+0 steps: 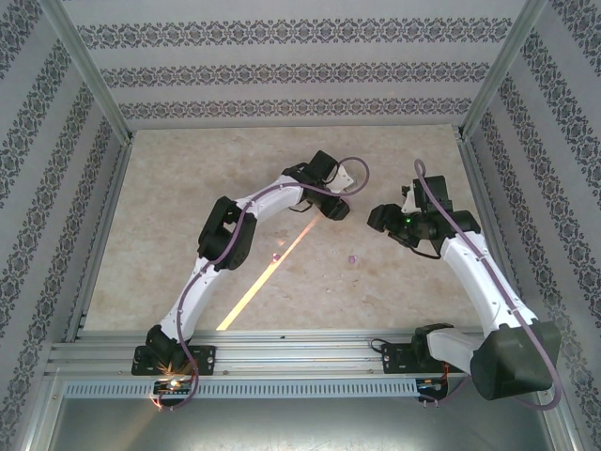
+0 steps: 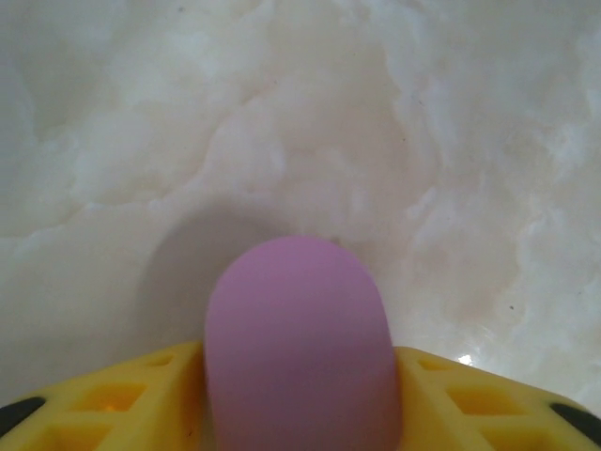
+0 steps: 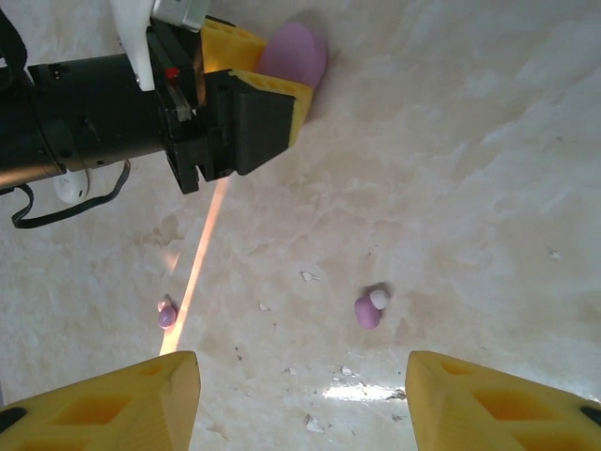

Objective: Insert the wireless bluetooth earbuds into the charging case

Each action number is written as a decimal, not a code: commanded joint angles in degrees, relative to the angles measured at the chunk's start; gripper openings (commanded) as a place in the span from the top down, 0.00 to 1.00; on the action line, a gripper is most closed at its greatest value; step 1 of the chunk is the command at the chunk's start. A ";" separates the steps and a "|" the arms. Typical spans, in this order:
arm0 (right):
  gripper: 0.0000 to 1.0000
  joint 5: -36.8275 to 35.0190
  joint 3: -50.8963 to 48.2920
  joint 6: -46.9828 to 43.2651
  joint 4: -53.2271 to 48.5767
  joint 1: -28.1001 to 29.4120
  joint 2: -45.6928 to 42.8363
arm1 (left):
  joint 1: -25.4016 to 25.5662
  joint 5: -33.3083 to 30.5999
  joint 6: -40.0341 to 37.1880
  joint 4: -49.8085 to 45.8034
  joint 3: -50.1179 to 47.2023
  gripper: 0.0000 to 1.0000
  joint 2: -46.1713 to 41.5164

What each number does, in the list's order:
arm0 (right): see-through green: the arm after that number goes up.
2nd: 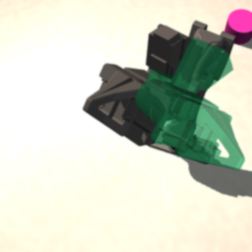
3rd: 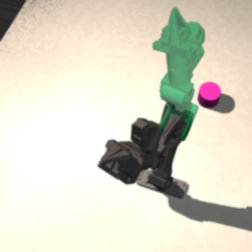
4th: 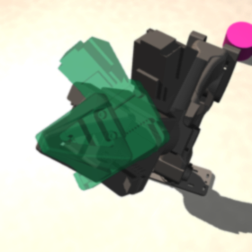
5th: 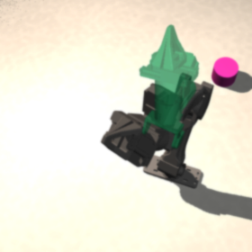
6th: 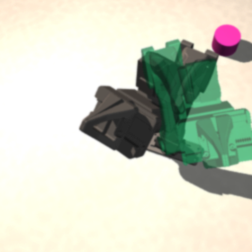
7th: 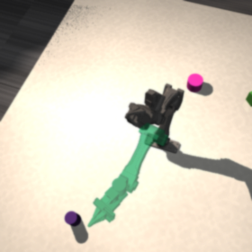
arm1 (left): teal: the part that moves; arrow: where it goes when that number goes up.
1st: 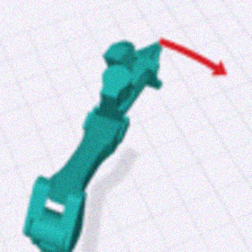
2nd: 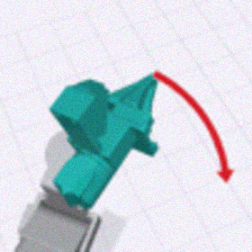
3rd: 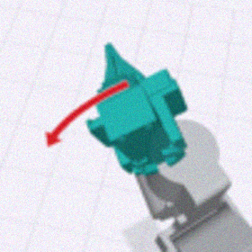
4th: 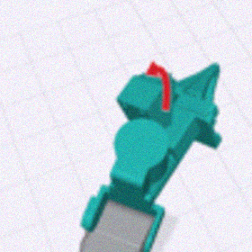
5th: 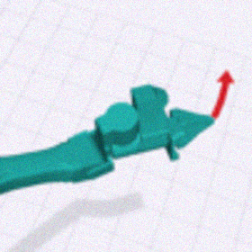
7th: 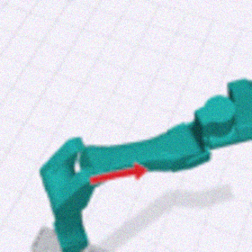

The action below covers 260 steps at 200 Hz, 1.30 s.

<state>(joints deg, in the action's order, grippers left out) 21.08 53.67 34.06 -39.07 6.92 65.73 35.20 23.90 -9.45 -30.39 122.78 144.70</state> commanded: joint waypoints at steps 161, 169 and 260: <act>0.40 14.78 -8.14 2.43 7.95 1.69 -0.80 | 0.92 12.05 5.19 28.02 -53.72 0.70 -34.99; 0.40 15.71 -7.99 2.58 8.87 3.14 0.54 | 0.92 12.82 5.78 29.34 -55.59 0.71 -36.79; 0.39 26.23 -5.51 7.47 19.44 8.32 12.25 | 1.26 16.80 11.85 38.49 -69.18 0.74 -51.59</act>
<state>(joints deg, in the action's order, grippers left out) 43.24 46.44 39.51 -23.66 13.67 76.60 35.53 38.13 0.08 3.64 55.64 96.51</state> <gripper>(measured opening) 0.607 0.379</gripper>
